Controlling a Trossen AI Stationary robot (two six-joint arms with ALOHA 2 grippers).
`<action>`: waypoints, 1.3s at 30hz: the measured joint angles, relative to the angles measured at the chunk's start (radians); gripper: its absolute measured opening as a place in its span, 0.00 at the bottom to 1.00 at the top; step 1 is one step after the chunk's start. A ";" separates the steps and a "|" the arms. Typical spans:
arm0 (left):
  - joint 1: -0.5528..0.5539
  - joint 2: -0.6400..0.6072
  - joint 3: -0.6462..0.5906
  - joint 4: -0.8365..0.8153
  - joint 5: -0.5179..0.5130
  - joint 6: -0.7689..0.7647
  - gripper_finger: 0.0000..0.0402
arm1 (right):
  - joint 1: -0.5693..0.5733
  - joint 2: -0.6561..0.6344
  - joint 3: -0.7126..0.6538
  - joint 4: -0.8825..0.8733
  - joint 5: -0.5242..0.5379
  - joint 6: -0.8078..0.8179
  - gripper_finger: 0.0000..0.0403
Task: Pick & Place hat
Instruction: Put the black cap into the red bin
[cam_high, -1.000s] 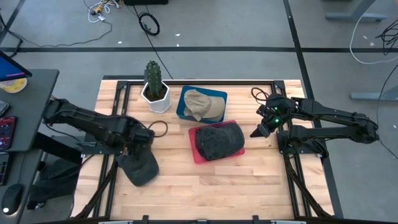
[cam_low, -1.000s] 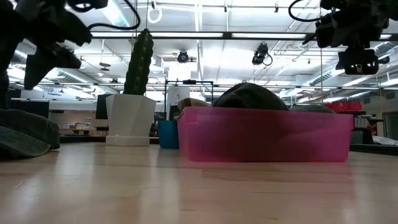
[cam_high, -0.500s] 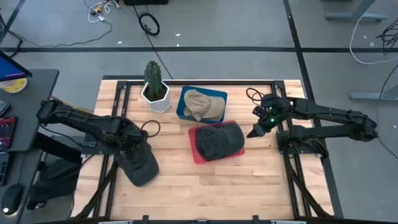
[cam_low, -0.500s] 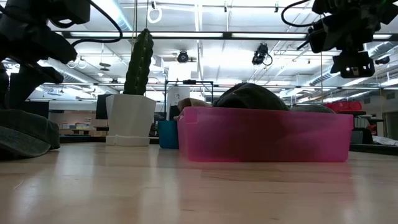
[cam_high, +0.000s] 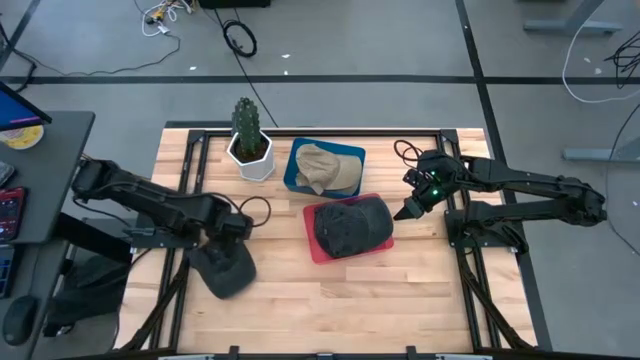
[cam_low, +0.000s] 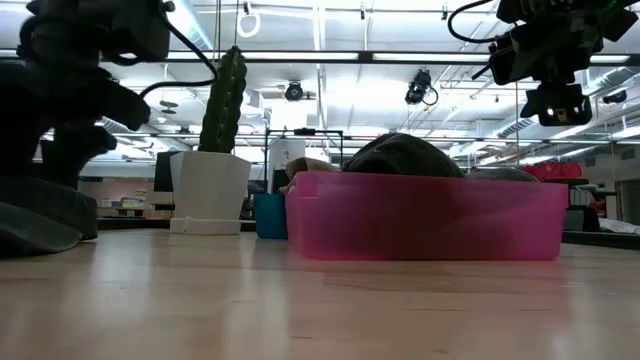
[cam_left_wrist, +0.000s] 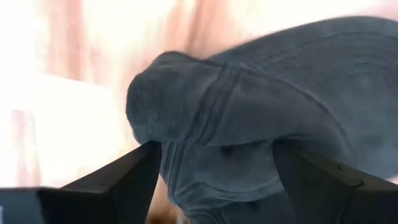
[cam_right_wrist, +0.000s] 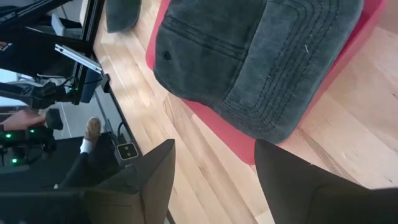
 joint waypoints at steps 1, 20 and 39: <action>0.000 0.013 0.000 0.004 -0.017 -0.007 0.78 | 0.000 0.000 0.000 0.001 0.000 0.000 0.55; 0.025 0.041 -0.123 0.282 -0.067 -0.452 0.76 | 0.025 0.000 0.000 0.003 0.001 -0.010 0.55; 0.026 0.043 -0.175 0.472 -0.165 -0.679 0.02 | 0.029 0.000 0.000 0.014 0.004 -0.009 0.55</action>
